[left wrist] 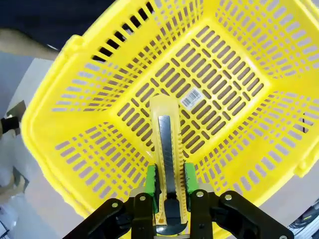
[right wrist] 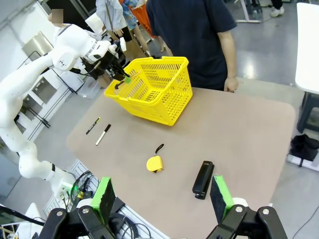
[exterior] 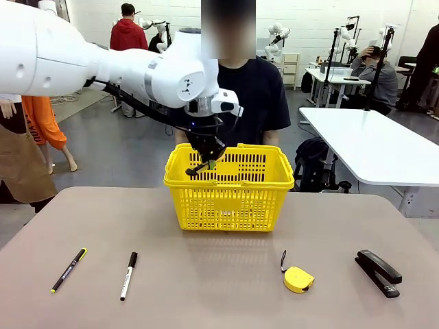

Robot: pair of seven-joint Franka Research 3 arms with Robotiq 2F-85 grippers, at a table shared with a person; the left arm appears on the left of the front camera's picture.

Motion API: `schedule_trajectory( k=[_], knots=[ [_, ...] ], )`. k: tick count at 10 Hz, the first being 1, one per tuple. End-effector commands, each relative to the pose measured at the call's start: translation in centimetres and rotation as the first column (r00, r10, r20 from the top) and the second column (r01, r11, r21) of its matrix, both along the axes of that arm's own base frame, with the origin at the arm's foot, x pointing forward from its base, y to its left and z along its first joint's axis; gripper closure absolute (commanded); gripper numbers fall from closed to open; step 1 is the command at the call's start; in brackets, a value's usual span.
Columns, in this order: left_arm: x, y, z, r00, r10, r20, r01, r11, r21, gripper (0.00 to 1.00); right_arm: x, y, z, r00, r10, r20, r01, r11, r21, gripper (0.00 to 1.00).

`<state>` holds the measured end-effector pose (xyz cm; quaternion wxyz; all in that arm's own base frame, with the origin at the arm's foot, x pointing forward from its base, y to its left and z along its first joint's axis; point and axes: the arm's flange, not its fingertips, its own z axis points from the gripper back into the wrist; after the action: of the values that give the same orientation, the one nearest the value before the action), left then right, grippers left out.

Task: Place the items the person wants into the basket.
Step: Pick up the item the person points to and place it in the Market Basket.

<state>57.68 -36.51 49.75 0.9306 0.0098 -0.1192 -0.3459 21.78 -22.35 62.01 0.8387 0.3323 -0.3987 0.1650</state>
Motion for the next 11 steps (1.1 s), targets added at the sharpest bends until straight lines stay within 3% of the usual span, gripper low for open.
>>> schedule_trajectory(
  k=[1, 5, 6, 9, 10, 11],
  knots=[
    [-0.4, -1.0, -0.8, 1.0, 0.007, -0.006, -0.007, 0.999, 0.053, 0.91, 0.1, 0.0, 0.2, 1.0, 0.014, 0.022, -0.014, 1.0, 0.012, 0.0],
    [-1.1, -2.6, -1.0, 0.997, 0.065, 0.036, -0.068, 0.994, 0.081, 0.91, 0.1, 0.0, 0.2, 1.0, 0.014, 0.022, -0.014, 1.0, 0.012, 0.0],
    [-1.2, -2.1, -1.8, 1.0, -0.004, -0.01, 0.005, 0.998, 0.058, 0.91, 0.1, 0.0, 0.2, 1.0, 0.014, 0.022, -0.014, 1.0, 0.012, 0.0],
    [-1.2, -2.1, -1.8, 1.0, -0.004, -0.01, 0.005, 0.998, 0.058, 0.91, 0.1, 0.0, 0.2, 1.0, 0.014, 0.022, -0.014, 1.0, 0.012, 0.0],
    [-1.3, -2.5, -1.7, 1.0, 0.011, 0.0, -0.011, 0.998, 0.061, 0.74, 0.1, 0.0, 0.2, 1.0, 0.014, 0.022, -0.014, 1.0, 0.012, 0.0],
    [-1.1, -2.3, -2.4, 1.0, 0.016, 0.02, -0.017, 0.999, 0.037, 0.74, 0.1, 0.0, 0.2, 1.0, 0.014, 0.022, -0.014, 1.0, 0.012, 0.0]
  ],
)
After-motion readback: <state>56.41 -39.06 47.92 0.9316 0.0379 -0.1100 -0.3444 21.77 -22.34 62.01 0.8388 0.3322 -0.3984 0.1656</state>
